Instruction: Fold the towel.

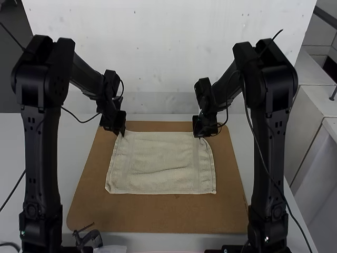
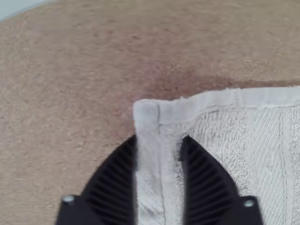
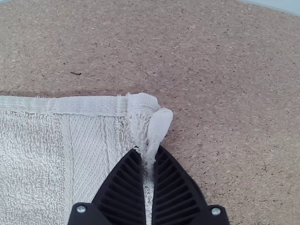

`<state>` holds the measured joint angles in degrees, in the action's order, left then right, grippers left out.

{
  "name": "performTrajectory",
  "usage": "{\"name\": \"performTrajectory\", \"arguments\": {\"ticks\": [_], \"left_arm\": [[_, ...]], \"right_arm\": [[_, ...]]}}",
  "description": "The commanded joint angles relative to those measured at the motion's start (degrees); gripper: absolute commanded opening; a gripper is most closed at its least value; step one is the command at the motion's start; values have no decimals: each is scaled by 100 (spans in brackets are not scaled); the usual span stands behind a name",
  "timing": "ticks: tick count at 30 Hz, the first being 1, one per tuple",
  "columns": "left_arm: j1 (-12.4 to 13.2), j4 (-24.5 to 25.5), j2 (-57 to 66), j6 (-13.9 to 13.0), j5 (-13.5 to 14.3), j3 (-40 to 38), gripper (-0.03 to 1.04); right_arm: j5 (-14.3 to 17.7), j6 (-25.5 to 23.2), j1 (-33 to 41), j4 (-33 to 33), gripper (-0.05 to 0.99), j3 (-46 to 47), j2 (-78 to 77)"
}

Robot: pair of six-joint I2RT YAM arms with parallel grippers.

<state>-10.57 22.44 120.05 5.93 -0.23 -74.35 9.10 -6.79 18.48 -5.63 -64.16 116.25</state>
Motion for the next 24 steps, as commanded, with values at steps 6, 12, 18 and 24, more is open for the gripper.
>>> {"name": "performTrajectory", "arguments": {"ticks": [6,12,18,24], "left_arm": [[-288,490,-553,75,-337,228,2],[-349,525,-1036,285,-144,228,2],[-323,507,-1502,435,199,228,2],[-288,455,-1994,576,339,236,2]], "right_arm": [[786,99,-204,18,2,193,47],[865,-51,-213,413,2,106,-357],[900,-95,-248,721,2,-88,-858],[874,-112,-248,1169,2,141,-1359]]}}
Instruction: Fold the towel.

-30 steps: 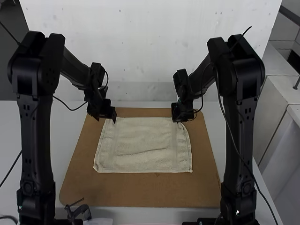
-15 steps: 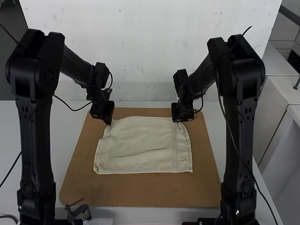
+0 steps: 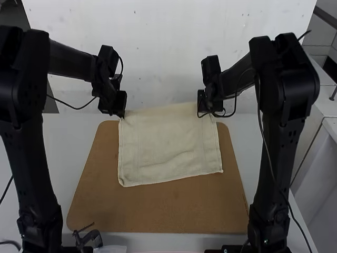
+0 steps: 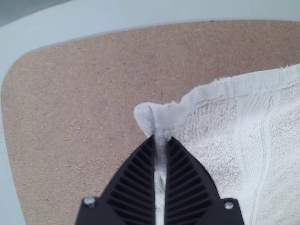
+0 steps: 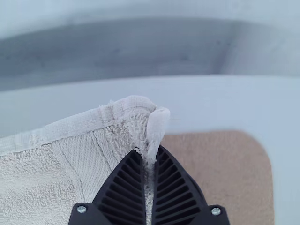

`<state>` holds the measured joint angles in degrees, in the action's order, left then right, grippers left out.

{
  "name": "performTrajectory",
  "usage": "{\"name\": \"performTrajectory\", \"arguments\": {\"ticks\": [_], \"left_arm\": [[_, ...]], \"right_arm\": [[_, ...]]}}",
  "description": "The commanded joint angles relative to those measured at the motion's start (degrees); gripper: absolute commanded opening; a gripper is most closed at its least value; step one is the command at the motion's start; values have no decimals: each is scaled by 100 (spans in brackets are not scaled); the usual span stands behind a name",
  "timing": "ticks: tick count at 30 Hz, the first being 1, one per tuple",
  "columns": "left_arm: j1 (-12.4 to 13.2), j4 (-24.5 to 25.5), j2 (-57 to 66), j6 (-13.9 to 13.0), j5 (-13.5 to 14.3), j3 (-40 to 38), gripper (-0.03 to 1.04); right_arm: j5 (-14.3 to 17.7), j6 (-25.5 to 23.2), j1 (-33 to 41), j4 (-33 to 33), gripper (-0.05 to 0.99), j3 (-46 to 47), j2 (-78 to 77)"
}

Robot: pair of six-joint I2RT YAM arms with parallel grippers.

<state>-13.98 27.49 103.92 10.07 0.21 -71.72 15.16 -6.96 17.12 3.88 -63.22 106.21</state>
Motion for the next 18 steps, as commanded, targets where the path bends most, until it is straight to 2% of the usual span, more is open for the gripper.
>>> {"name": "performTrajectory", "arguments": {"ticks": [1,5,14,18], "left_arm": [[44,-50,-495,171,384,-8,2],[-8,-59,-961,259,392,167,2],[-633,-68,-1743,452,419,1328,2],[-738,-68,-1831,479,419,1741,2]], "right_arm": [[268,-95,-95,350,2,170,-452],[216,-51,-60,544,2,600,-742],[22,265,-25,684,2,1427,-1191],[-22,441,1,684,2,1708,-1366]]}}
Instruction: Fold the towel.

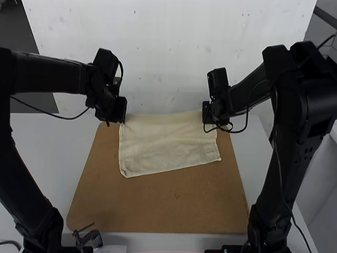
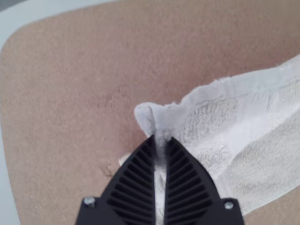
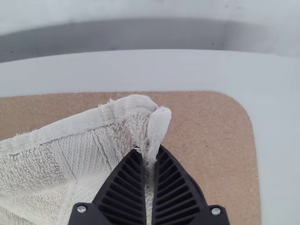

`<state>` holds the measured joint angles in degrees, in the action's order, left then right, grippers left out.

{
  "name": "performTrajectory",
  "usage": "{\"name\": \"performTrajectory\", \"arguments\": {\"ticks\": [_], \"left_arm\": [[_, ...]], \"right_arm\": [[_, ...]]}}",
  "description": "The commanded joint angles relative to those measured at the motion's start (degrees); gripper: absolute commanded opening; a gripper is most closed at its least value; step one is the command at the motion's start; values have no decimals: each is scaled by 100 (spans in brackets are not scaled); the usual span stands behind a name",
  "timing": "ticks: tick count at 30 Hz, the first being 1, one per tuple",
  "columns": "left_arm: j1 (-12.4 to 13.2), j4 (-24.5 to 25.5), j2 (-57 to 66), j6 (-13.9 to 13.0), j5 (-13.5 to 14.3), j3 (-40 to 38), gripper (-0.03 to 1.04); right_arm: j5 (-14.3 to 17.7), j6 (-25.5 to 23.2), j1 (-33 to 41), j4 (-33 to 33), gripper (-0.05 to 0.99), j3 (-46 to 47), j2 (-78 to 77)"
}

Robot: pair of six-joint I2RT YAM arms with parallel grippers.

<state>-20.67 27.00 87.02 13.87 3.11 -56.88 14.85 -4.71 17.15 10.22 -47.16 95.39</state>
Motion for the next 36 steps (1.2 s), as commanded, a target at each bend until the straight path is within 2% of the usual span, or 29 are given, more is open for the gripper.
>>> {"name": "performTrajectory", "arguments": {"ticks": [1,2,5,13,17,26,36], "left_arm": [[-78,-20,-195,90,128,353,2],[-78,-20,-238,81,128,432,2],[-96,-20,-485,72,110,643,2],[-122,59,-880,99,75,1048,2],[-210,253,-924,195,14,1171,2],[-755,754,-1284,512,-57,1373,2],[-930,1307,-1469,696,-162,1338,2]], "right_arm": [[9,269,-1,42,2,163,-346],[-9,357,8,42,2,233,-425],[-378,726,17,15,2,418,-671],[-826,981,-1,-90,2,743,-900],[-852,981,-27,-81,2,866,-900],[-852,1016,-89,-160,2,1015,-1032],[-914,1051,-45,-688,2,1086,-1524]]}}
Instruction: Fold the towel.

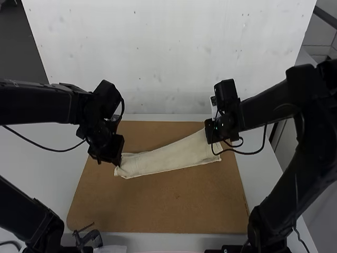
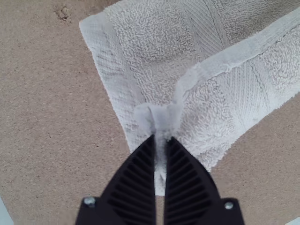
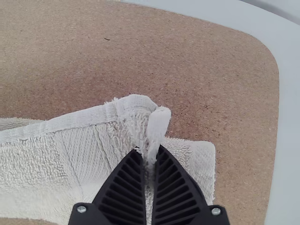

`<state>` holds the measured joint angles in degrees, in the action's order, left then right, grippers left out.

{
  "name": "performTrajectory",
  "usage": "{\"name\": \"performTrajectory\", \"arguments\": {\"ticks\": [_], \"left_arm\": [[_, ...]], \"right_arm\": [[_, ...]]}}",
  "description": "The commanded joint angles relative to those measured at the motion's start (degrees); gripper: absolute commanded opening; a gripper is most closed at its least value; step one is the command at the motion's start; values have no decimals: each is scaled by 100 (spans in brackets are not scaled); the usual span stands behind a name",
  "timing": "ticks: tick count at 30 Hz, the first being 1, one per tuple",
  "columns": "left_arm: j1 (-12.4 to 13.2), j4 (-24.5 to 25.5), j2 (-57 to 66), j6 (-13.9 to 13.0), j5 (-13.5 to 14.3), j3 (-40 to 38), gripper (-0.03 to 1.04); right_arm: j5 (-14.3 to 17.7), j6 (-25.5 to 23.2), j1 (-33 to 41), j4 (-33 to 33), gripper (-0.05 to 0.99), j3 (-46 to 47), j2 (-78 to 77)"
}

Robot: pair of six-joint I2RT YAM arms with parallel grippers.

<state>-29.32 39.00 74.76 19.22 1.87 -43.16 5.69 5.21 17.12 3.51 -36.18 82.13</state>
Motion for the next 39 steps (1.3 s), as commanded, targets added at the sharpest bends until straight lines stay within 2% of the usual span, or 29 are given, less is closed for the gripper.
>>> {"name": "performTrajectory", "arguments": {"ticks": [1,5,9,15,20,22,27,36,37,38,39], "left_arm": [[-91,143,-243,178,-37,-35,2],[-135,125,-199,222,-29,53,2],[23,-77,74,196,6,9,2],[427,-578,979,-24,200,-167,2],[770,-622,1541,-165,261,-589,2],[840,-780,1664,-226,261,-677,2],[928,-877,2086,-235,297,-993,2],[884,-886,2499,-244,349,-1151,2],[884,-886,2499,-244,376,-1160,3],[893,-886,2499,-261,376,-1195,10],[902,-877,2499,-279,376,-1239,27]], "right_arm": [[2,59,-34,-43,2,-20,-215],[2,59,-16,27,2,15,-171],[11,68,-60,238,2,32,75],[19,59,-174,563,2,32,436],[19,50,-183,739,2,32,708],[19,50,-183,836,2,32,822],[28,41,-192,959,2,-20,1051],[37,41,-192,1055,2,-152,1227],[37,41,-192,1064,2,-178,1227],[37,24,-192,1082,2,-187,1244],[37,-12,-210,1143,2,-196,1253]]}}
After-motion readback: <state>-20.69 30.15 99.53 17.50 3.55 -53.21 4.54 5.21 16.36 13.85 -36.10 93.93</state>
